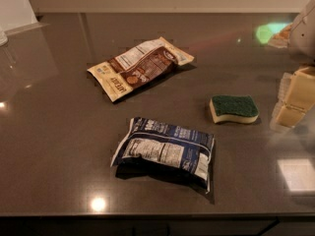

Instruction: Move sponge near brown chip bag

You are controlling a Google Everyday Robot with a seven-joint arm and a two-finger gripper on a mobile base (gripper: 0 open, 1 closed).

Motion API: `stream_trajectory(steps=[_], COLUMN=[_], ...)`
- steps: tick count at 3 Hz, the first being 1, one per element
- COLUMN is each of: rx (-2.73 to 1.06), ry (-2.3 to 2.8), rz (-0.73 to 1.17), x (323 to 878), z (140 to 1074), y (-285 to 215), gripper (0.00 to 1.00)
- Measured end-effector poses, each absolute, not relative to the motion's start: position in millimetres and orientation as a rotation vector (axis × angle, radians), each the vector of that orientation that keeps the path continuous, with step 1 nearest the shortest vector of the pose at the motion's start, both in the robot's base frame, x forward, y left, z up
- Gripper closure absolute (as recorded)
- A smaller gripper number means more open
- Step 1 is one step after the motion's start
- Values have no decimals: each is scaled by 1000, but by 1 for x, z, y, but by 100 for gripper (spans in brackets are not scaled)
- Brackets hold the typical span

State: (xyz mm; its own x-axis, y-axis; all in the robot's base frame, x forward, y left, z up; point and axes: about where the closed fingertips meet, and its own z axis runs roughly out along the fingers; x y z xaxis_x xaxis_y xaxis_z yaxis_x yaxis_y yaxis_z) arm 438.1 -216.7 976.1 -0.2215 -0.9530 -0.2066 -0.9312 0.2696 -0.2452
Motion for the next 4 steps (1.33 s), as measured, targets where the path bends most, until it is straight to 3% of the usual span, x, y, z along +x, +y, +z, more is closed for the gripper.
stream_trajectory(steps=[4], rx=[-1693], ry=[2230], rz=[-18], x=[472], z=[955], y=[-228], gripper=[0])
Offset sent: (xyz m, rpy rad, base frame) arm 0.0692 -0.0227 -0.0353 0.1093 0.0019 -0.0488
